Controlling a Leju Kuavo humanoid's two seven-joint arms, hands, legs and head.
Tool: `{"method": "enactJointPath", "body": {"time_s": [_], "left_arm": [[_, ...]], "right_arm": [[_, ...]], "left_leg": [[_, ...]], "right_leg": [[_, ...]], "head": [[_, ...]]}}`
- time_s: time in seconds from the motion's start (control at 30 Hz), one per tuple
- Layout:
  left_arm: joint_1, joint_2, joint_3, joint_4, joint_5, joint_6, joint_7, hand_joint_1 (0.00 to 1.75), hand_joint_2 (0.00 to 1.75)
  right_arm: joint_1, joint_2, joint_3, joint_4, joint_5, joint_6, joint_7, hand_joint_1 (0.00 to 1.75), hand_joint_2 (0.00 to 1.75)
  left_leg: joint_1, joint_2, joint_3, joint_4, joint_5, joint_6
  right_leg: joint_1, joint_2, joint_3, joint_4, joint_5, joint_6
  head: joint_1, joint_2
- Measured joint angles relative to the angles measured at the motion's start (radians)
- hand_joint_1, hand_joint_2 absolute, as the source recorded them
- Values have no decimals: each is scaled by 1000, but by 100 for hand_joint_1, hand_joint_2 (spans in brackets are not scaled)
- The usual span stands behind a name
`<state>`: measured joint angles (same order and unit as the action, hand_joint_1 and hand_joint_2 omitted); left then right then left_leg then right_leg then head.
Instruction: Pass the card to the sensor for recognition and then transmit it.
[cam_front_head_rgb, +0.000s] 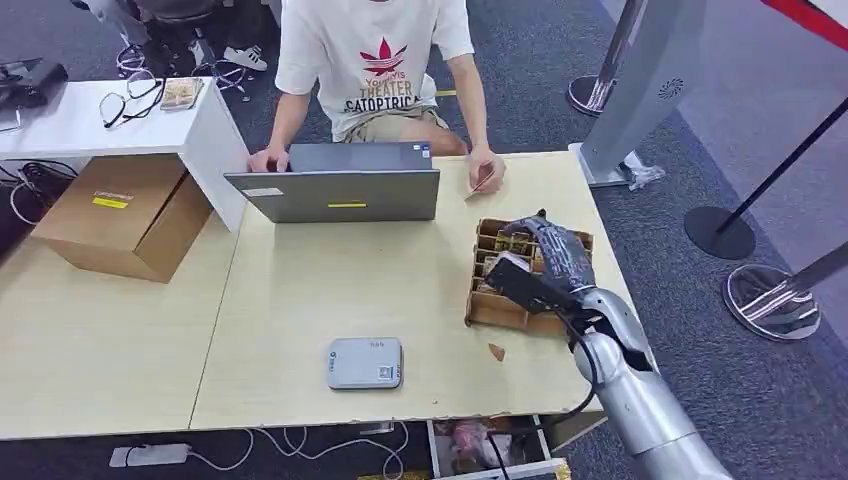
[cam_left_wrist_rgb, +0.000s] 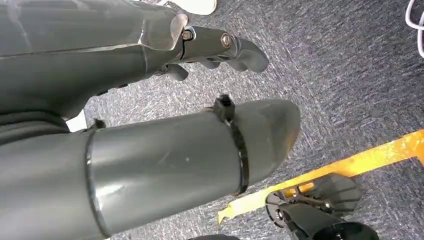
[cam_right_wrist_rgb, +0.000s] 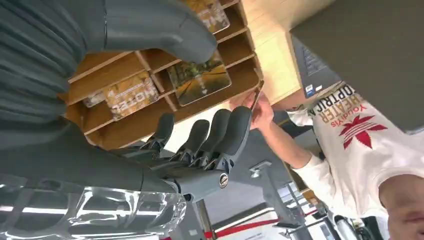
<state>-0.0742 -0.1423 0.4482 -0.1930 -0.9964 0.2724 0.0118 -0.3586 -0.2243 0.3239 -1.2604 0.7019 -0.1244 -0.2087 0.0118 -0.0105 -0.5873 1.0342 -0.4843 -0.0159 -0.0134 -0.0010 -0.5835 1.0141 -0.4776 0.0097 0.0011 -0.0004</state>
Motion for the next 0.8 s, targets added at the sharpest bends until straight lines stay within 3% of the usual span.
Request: {"method": "enactJointPath", "body": {"time_s": [0.23,0.63,0.8], "left_arm": [[0,1,0,0,0,-1,-3,0,0],[0,1,0,0,-1,-3,-3,0,0],[1,1,0,0,0,-3,-5,0,0]], "right_arm": [[-35,26,27,58,-1,3,-1,86,175],[-63,39,55,143,-8,11,-3,106,175],[-63,39,60,169,-9,-3,-1,94,175]], "left_leg": [[0,0,0,0,0,0],[0,0,0,0,0,0],[0,0,0,0,0,0]], "right_leg": [[0,0,0,0,0,0],[0,0,0,0,0,0],[0,0,0,0,0,0]], "head": [[0,0],[0,0],[0,0]]}}
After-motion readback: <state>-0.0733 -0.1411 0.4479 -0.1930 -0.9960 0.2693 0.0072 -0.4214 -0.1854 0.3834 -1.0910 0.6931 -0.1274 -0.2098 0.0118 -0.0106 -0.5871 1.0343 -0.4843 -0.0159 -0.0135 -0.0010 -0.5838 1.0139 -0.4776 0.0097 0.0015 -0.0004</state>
